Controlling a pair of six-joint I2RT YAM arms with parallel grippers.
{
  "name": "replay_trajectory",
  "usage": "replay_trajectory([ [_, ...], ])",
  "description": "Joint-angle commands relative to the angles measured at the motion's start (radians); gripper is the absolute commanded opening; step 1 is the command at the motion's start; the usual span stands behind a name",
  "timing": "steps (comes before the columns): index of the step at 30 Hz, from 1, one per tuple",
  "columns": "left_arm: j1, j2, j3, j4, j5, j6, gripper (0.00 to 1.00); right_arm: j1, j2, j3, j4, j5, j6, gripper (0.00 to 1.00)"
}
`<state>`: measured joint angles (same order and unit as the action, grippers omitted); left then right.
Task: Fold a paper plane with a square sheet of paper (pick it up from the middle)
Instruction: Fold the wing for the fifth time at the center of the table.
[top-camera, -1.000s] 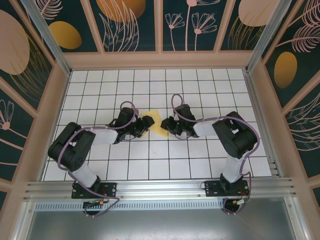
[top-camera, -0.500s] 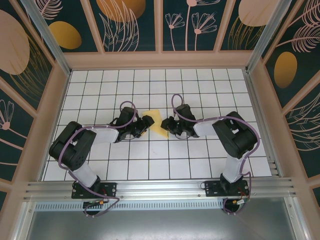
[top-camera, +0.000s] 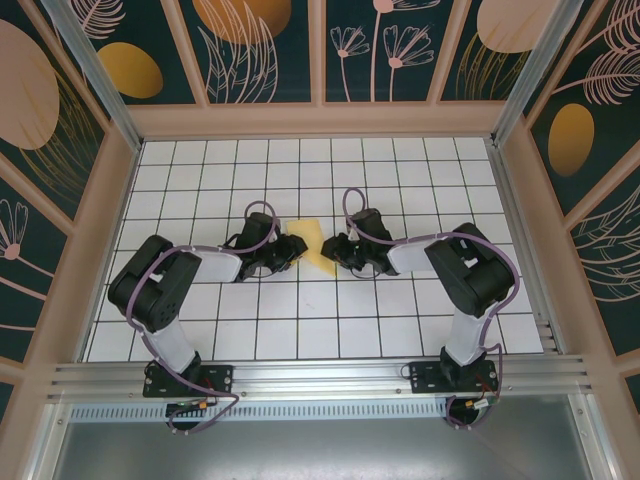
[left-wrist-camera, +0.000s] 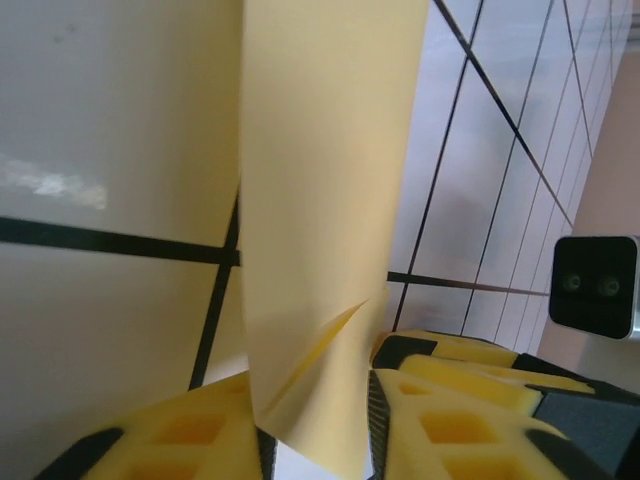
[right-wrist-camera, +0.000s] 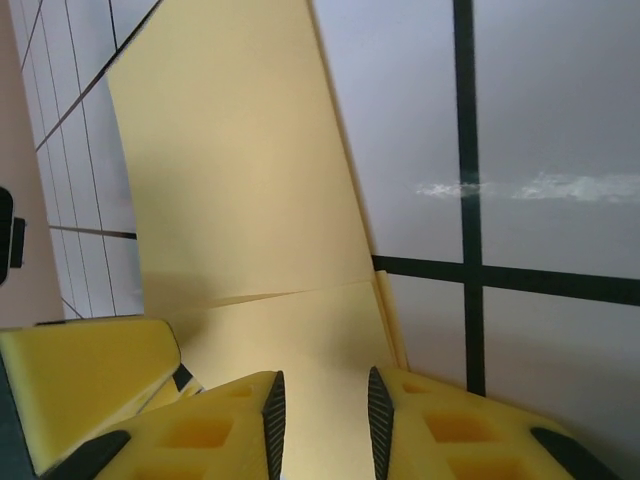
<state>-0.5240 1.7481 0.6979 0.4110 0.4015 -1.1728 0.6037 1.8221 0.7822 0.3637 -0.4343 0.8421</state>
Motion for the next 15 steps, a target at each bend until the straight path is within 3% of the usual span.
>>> replay_trajectory([
  [1,-0.005,0.016,0.023,0.041,0.017,-0.006,0.2,-0.015,-0.032,-0.022,-0.035,0.032,-0.11,0.35],
  [4,-0.005,0.013,0.02,0.038,0.008,-0.01,0.09,-0.023,-0.083,-0.017,-0.029,0.057,-0.214,0.45],
  [7,-0.007,0.004,0.026,0.015,0.0,-0.013,0.06,-0.022,-0.143,-0.021,-0.042,0.096,-0.334,0.52],
  [11,-0.009,-0.004,0.034,-0.019,-0.012,-0.018,0.06,0.015,-0.212,-0.075,-0.027,0.176,-0.501,0.52],
  [15,-0.013,-0.003,0.042,-0.034,-0.012,-0.025,0.06,0.122,-0.258,-0.141,0.016,0.348,-0.689,0.44],
])
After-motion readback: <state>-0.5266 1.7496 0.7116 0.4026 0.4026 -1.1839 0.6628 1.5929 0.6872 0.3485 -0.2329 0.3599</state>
